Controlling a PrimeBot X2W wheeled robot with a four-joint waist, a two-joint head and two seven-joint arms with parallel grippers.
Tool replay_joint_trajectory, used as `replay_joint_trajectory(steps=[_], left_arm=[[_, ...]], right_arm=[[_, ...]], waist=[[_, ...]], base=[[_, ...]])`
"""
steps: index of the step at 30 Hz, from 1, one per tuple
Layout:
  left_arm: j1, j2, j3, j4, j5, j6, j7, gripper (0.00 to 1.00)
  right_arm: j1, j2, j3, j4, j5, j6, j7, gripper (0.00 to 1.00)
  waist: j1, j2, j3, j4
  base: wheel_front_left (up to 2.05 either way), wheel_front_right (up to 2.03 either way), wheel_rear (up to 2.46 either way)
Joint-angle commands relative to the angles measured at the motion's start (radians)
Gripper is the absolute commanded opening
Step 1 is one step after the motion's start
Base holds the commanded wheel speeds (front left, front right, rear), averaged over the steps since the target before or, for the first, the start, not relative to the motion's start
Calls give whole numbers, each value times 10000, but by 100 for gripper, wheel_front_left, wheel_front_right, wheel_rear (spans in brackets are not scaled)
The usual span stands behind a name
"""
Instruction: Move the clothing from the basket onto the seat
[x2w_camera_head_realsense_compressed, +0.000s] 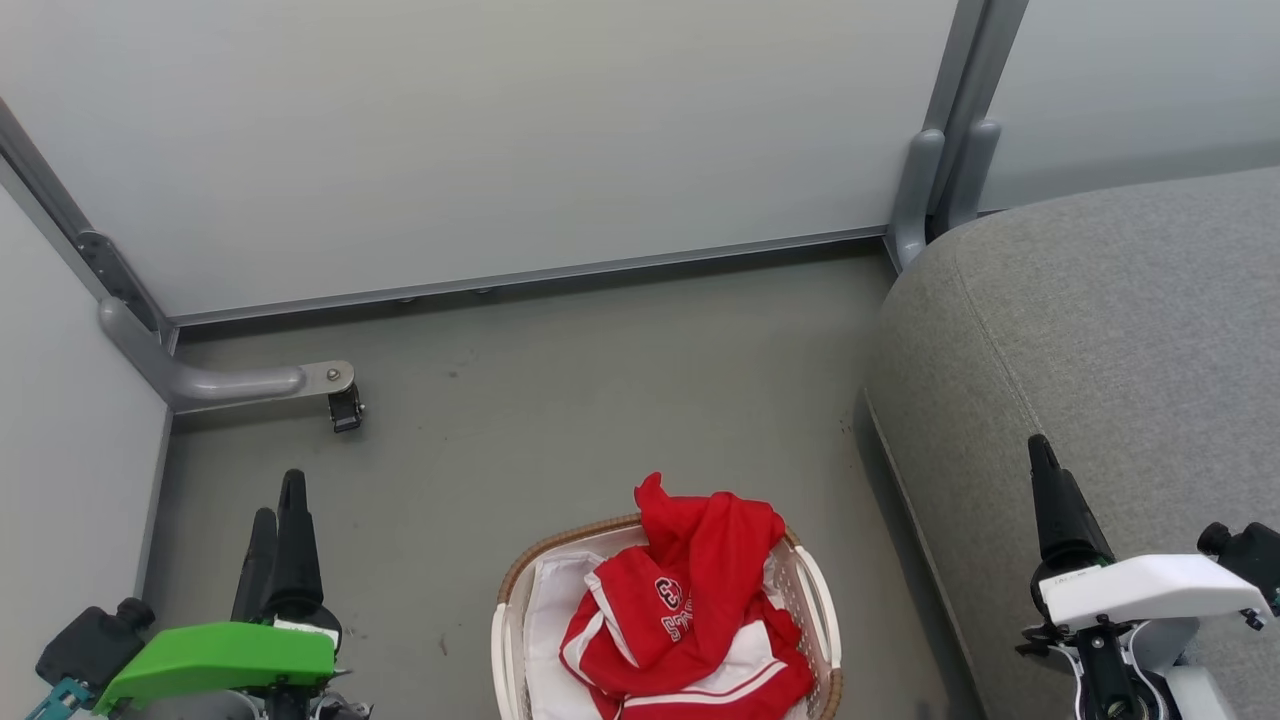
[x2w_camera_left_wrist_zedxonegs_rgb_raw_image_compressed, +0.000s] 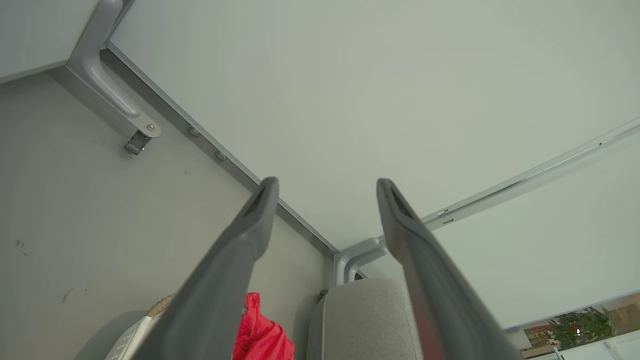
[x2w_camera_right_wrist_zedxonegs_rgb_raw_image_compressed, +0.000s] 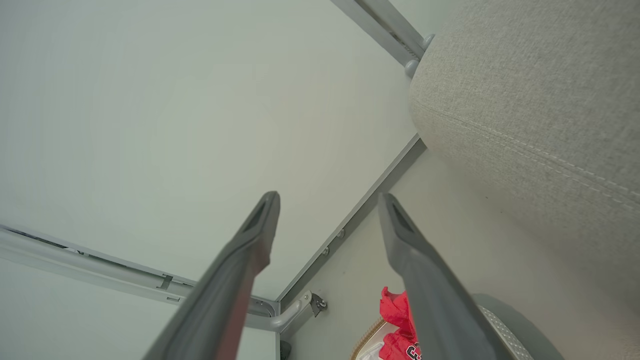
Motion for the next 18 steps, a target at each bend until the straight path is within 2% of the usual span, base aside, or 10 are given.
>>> replay_joint_trajectory(steps=[1,7,18], left_arm=[[27,67,-8,-173,464,-22,-109,100],[131,74,-75,-170,1458,-9,-301,100],[354,85,-164,27,3076,-11,-615,100]], right_arm=[[-207,-69,51,-207,-446,2,-118,100],[-220,-78,303,-388,-1885,2,-311,100],[-138,-92,637,-301,-3503,2,-627,100]], waist=[[0,6,8,4],[0,7,34,17],[0,8,10,52]], base=[[0,0,0],[0,0,0],[0,0,0]])
